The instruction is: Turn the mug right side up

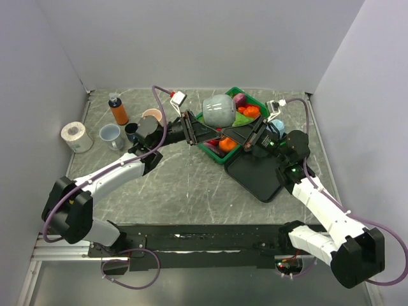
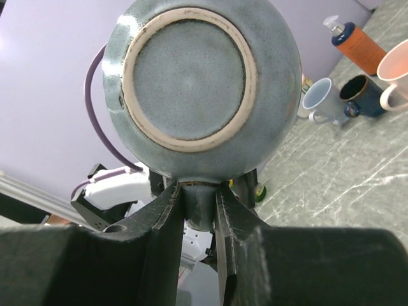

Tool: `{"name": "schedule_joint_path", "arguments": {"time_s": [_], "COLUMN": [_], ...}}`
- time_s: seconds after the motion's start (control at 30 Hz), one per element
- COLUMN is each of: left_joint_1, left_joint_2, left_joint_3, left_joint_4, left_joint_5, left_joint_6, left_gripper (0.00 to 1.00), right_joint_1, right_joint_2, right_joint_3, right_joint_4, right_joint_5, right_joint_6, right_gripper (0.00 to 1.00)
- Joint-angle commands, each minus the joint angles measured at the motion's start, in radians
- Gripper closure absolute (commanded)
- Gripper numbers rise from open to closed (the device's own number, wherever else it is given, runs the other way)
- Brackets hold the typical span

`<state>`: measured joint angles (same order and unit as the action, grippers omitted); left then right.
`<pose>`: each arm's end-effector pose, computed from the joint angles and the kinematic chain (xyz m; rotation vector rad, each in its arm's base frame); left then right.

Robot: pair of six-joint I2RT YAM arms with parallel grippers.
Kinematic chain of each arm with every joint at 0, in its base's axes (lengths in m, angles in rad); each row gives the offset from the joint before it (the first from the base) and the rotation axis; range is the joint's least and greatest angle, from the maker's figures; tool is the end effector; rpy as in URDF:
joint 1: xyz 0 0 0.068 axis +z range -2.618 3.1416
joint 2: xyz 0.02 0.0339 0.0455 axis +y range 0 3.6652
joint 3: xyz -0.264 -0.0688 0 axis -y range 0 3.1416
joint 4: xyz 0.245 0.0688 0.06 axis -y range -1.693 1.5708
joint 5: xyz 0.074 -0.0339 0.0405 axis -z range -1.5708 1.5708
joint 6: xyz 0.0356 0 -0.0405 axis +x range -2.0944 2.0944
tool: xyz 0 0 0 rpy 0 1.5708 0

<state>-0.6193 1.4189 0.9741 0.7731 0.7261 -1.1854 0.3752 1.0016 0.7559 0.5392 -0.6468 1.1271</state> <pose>0.2487 -0.2063 0.3556 0.3312 1.5939 -1.9151 0.2043 0.1035 0.3641 -0.0745 1.5475 1.6439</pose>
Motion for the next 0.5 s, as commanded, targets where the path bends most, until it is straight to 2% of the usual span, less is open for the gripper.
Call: {"name": "schedule_joint_path", "arguments": {"time_s": [0.0,0.13,0.23,0.27,0.37,0.47], "left_joint_1": [-0.011,-0.011,-0.011,-0.011,-0.013,-0.011], "left_joint_2": [-0.005,-0.003,-0.006,-0.012,-0.031,-0.058], "left_joint_3": [0.020,0.023,0.026,0.026,0.025,0.025], "left_joint_4": [0.140,0.123,0.100,0.092,0.042,-0.021], "left_joint_5": [-0.016,-0.020,-0.027,-0.033,-0.051,-0.083], "left_joint_6": [-0.026,-0.019,-0.002,0.006,0.047,0.095], "left_gripper": [0.54,0.68,0.85,0.97,0.99,0.99], "right_joint_1": [0.022,0.024,0.025,0.025,0.024,0.025], "right_joint_2": [-0.023,-0.020,-0.020,-0.021,-0.026,-0.040], "right_joint_3": [-0.015,-0.024,-0.026,-0.024,-0.018,-0.023], "right_joint_4": [0.134,0.133,0.122,0.108,0.070,0.050], "right_joint_5": [-0.022,-0.019,-0.017,-0.013,-0.013,-0.001], "right_joint_6": [-0.032,-0.041,-0.049,-0.056,-0.079,-0.102], "right_gripper": [1.00,1.00,1.00,1.00,1.00,0.81]}}
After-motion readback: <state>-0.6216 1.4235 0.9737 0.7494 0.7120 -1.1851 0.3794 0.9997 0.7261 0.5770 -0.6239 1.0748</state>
